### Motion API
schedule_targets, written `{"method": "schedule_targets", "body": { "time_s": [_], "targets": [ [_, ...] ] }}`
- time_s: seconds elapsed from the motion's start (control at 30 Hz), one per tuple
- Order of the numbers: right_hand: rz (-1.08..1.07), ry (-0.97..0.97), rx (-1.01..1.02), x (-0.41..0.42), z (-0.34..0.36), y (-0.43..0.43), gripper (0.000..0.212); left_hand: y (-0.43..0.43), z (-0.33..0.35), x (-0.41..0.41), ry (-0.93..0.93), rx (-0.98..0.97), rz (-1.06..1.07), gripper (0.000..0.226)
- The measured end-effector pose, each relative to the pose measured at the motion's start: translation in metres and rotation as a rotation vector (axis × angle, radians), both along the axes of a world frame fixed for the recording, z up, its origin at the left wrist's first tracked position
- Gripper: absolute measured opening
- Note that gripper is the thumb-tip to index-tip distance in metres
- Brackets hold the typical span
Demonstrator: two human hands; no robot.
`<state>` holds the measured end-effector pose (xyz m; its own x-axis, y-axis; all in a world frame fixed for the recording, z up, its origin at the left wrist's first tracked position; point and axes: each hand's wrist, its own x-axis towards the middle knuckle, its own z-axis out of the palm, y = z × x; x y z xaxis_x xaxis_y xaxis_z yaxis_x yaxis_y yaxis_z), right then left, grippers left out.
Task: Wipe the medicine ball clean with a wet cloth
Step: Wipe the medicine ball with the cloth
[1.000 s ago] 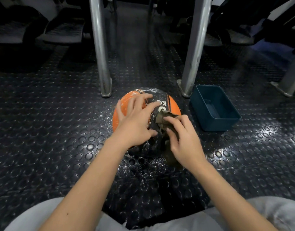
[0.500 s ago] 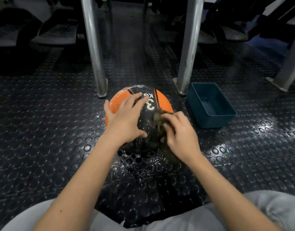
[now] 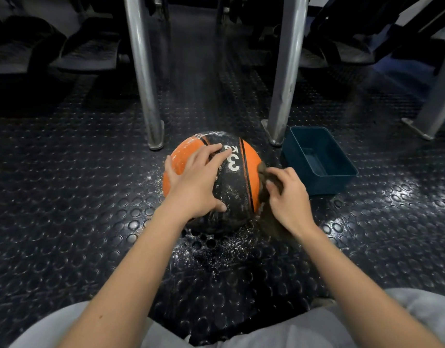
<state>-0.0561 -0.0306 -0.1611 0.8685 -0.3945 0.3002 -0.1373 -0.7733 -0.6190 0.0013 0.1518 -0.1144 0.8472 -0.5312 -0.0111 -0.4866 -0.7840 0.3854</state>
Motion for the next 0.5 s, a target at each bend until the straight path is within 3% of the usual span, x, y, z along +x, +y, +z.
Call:
{"method": "schedule_targets", "body": {
  "time_s": [0.1,0.23,0.4,0.5],
  "targets": [
    [0.073,-0.082,0.035,-0.016,0.002,0.032,0.025,0.000,0.000,0.002,0.001,0.000,0.008,0.111],
    [0.291,-0.106,-0.157,-0.026,0.005,0.046,0.027,0.004,-0.001,0.004,-0.001,0.004,0.017,0.110],
    [-0.005,0.095,0.047,-0.002,0.000,-0.002,0.027,0.002,-0.001,0.003,0.031,-0.028,0.002,0.111],
    [-0.036,-0.077,0.152,-0.003,0.014,0.006,0.027,0.000,-0.002,0.002,0.021,-0.029,-0.018,0.111]
  ]
}}
